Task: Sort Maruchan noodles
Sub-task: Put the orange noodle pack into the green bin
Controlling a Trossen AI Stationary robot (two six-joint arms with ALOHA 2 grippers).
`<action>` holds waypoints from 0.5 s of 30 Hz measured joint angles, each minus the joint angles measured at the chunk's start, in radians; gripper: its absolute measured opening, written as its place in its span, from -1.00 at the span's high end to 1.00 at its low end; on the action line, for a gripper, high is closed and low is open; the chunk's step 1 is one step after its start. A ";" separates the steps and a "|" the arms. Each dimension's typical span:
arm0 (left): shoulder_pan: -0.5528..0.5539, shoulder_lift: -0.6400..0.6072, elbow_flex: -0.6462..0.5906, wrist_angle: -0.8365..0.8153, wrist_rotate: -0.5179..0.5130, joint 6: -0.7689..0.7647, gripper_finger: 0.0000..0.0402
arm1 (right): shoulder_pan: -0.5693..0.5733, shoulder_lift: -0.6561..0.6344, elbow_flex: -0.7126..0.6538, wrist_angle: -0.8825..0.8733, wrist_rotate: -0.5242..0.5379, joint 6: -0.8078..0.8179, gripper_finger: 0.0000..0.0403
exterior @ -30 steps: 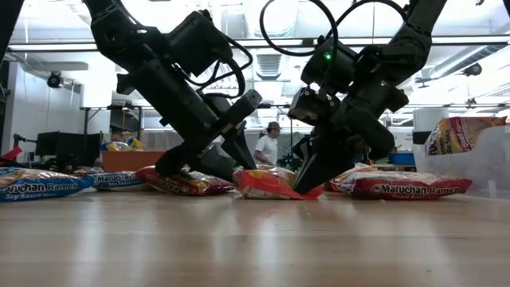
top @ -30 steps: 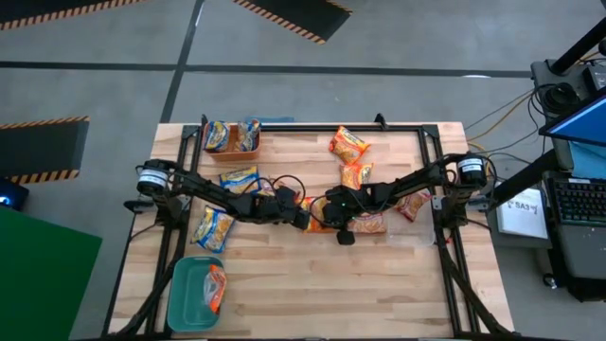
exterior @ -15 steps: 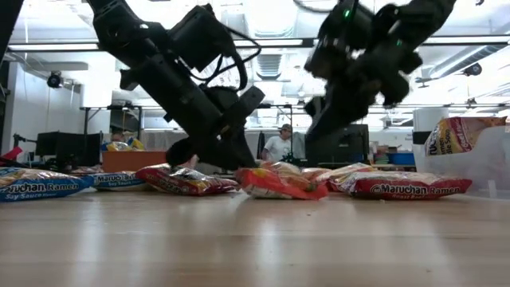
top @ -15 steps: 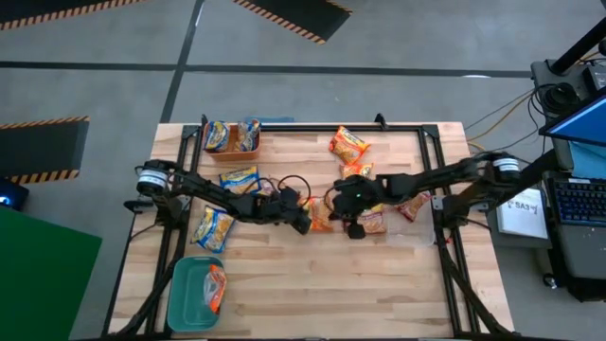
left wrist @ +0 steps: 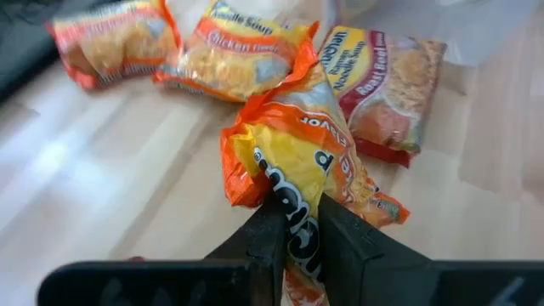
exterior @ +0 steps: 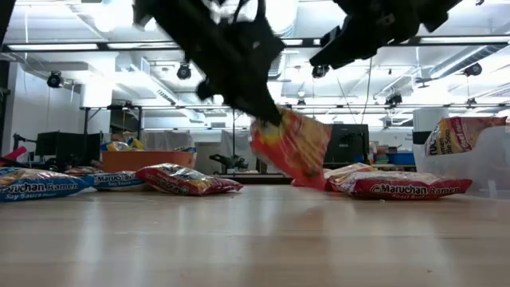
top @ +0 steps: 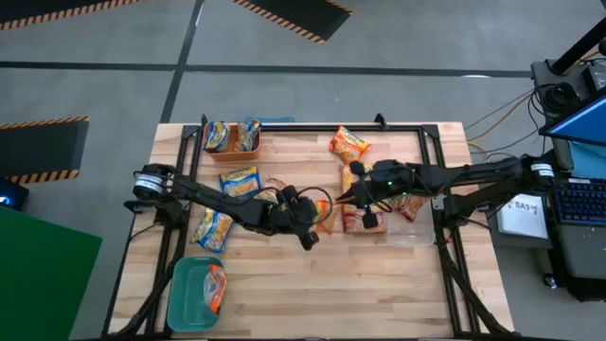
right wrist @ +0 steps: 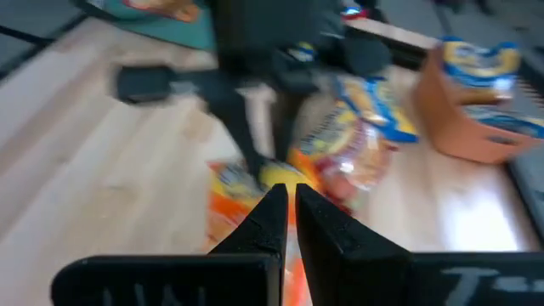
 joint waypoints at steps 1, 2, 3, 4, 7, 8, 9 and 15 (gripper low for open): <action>-0.009 0.000 0.037 -0.061 -0.010 0.012 0.81 | 0.000 -0.018 0.000 -0.016 0.025 -0.004 0.91; -0.017 0.000 0.074 -0.119 -0.014 0.020 0.81 | 0.000 -0.035 0.000 -0.029 0.049 -0.005 0.91; -0.024 0.000 0.115 -0.189 -0.023 0.026 0.81 | 0.000 -0.049 0.000 -0.035 0.070 -0.006 0.91; -0.032 0.000 0.154 -0.255 -0.035 0.030 0.81 | 0.000 -0.063 0.000 -0.039 0.083 -0.006 0.91; -0.056 0.000 0.265 -0.439 -0.087 0.045 0.81 | 0.000 -0.095 0.000 -0.053 0.094 -0.006 0.91; -0.064 0.000 0.301 -0.496 -0.102 0.050 0.81 | 0.000 -0.104 0.000 -0.057 0.094 -0.005 0.91; -0.070 0.000 0.336 -0.554 -0.119 0.050 0.81 | 0.000 -0.111 0.000 -0.065 0.094 -0.003 0.91; -0.100 -0.001 0.511 -0.822 -0.145 0.050 0.81 | 0.000 -0.124 -0.001 -0.076 0.097 0.008 0.91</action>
